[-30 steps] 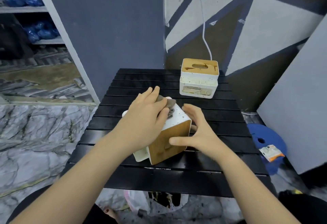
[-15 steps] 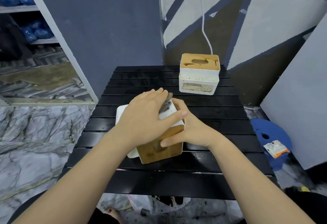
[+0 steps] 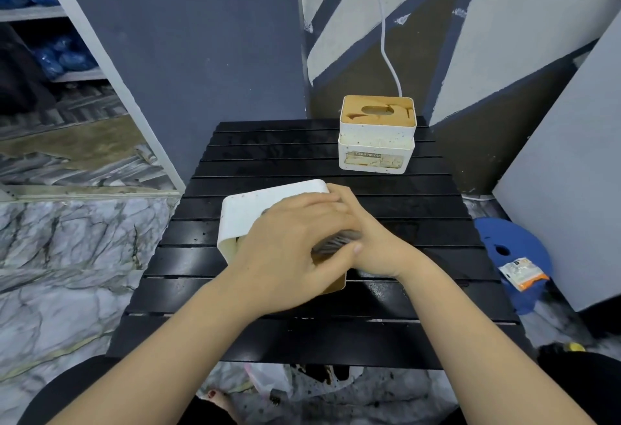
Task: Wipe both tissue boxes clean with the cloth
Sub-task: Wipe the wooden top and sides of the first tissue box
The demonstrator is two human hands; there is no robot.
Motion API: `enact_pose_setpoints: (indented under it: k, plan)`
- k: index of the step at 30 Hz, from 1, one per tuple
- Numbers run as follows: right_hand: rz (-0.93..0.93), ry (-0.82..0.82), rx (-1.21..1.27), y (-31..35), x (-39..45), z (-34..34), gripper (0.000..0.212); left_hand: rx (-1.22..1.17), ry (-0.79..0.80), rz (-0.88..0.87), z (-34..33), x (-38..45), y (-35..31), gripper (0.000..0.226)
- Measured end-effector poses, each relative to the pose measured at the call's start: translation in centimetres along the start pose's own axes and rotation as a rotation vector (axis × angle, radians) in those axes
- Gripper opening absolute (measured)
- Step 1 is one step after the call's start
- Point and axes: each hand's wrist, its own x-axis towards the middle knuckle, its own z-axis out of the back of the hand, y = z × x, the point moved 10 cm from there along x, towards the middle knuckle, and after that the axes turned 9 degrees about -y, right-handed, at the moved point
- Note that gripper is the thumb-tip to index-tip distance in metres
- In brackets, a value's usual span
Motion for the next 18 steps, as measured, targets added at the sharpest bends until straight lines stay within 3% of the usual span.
enact_pose_setpoints:
  k: [5, 9, 13, 18]
  plan:
    - [-0.005, -0.01, -0.002, 0.2, -0.2, -0.3, 0.112, -0.117, -0.031, -0.054, 1.0, -1.0, 0.2, 0.022]
    - [-0.029, -0.017, -0.018, 0.2, -0.1, -0.1, 0.117, -0.118, -0.156, -0.039, 3.2, -2.6, 1.7, 0.026]
    - [-0.046, -0.005, -0.032, 0.3, -0.2, -0.2, 0.121, -0.043, -0.196, 0.083, 4.7, -3.7, 4.6, 0.031]
    - [-0.057, 0.029, -0.039, 0.5, -0.3, -0.5, 0.12, 0.117, -0.06, 0.4, 4.3, -2.0, 8.2, 0.044]
